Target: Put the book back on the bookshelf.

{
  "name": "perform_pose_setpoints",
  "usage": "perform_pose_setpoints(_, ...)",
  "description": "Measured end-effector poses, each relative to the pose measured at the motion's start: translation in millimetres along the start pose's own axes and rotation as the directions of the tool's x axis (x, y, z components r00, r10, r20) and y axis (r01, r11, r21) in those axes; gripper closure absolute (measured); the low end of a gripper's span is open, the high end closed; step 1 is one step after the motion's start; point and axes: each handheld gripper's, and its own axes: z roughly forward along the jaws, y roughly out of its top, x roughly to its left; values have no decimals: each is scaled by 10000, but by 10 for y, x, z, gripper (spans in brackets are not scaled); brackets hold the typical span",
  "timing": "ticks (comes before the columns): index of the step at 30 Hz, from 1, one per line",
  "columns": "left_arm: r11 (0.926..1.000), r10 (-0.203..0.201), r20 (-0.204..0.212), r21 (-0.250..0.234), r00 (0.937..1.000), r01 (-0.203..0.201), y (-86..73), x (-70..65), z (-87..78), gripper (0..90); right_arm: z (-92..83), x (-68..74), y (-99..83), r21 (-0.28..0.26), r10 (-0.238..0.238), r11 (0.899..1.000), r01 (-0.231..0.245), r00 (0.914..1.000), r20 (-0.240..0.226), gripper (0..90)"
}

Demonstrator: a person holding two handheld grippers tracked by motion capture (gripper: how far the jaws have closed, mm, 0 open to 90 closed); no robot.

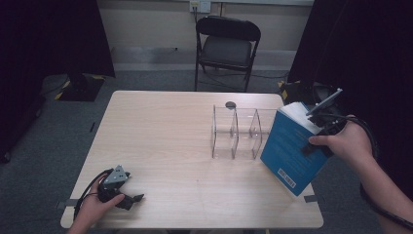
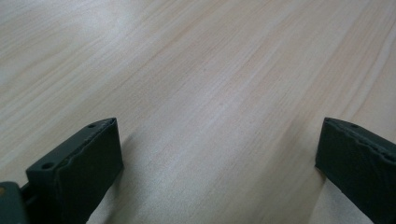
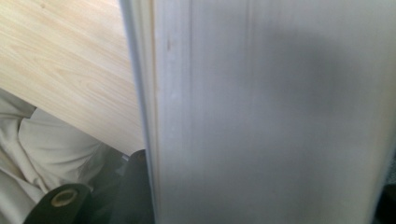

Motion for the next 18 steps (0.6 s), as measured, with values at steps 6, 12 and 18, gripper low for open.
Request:
perform_pose_setpoints(6,10000,-11,-2,-3,10000,11,0,-1,0,0,2,-49,41,2,155,9999,-155,9998,79,616)
perform_pose_setpoints(12,10000,-9,11,9,10000,9,0,0,0,0,-9,-67,124,-111,260,9996,-259,9996,86,616)
perform_pose_setpoints(18,10000,-8,8,8,10000,8,0,0,0,0,-24,-97,191,-163,422,9990,-419,9990,172,616)
